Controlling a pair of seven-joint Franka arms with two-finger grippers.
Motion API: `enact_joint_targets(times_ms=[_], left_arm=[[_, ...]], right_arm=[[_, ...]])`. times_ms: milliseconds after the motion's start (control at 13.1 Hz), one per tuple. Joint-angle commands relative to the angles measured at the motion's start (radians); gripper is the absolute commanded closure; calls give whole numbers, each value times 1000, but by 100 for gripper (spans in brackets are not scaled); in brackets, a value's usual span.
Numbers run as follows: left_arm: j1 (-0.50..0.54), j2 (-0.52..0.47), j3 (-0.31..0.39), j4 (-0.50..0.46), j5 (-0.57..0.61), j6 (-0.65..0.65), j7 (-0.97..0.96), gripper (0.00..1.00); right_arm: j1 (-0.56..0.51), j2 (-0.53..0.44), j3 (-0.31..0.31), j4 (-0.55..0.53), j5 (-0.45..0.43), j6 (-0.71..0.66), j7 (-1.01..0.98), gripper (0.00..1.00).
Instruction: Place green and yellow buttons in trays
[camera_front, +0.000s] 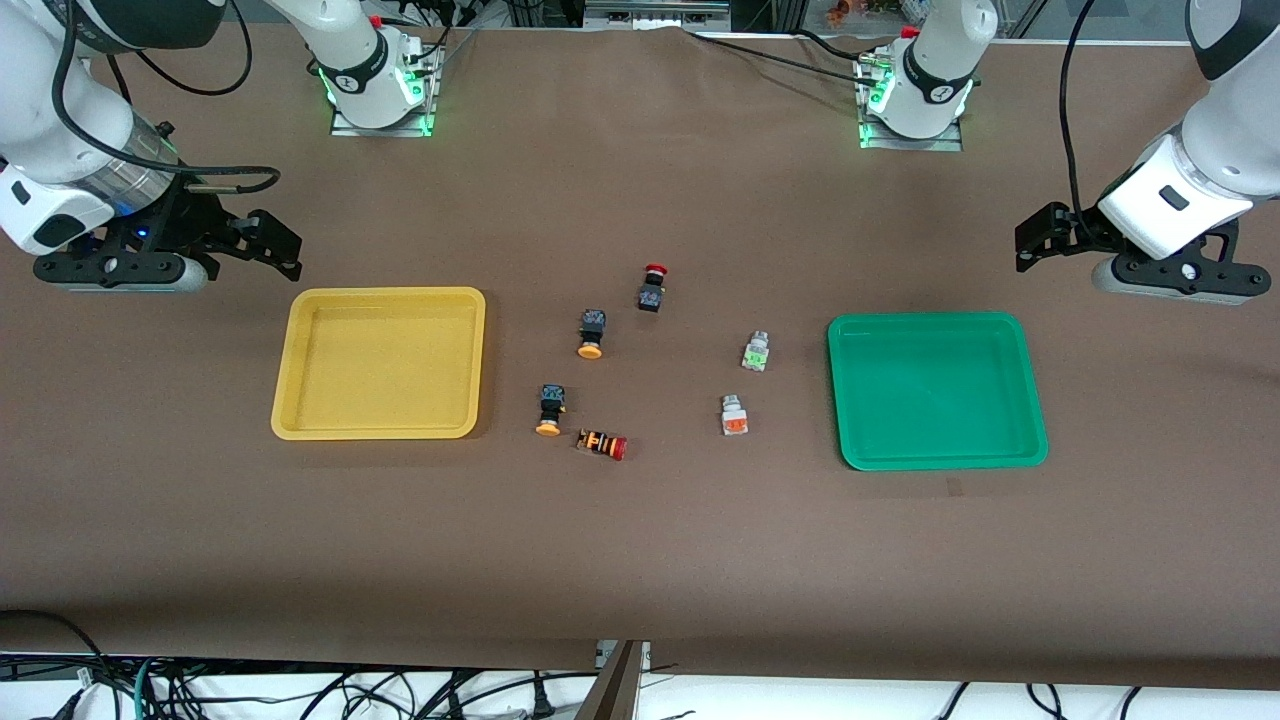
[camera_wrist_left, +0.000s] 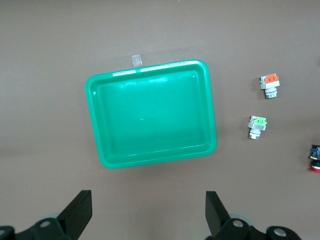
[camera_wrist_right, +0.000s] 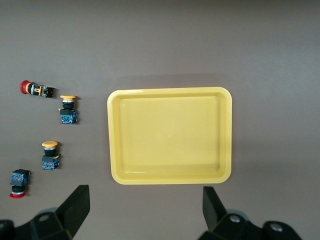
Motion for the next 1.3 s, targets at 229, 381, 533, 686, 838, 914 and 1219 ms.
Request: enact_joint_targets(times_ms=[229, 381, 533, 686, 838, 914, 1219], left_arm=[[-2, 11, 0, 22, 8, -3, 18, 0], [-2, 11, 0, 22, 8, -3, 16, 0], [-2, 11, 0, 22, 8, -3, 16, 0], [-2, 11, 0, 22, 7, -3, 18, 0], [1, 21, 0, 31, 7, 0, 18, 0], [-3, 24, 0, 42, 8, -3, 15, 0], [-17, 93, -2, 49, -13, -12, 34, 0]], right_arm=[[-6, 7, 9, 32, 16, 15, 4, 0], [-8, 10, 9, 33, 11, 18, 4, 0], [-5, 18, 9, 35, 2, 16, 3, 0], [-15, 21, 4, 33, 12, 15, 4, 0], [-2, 65, 9, 33, 2, 20, 9, 0], [1, 88, 9, 33, -1, 27, 26, 0], [107, 260, 16, 32, 0, 128, 27, 0]])
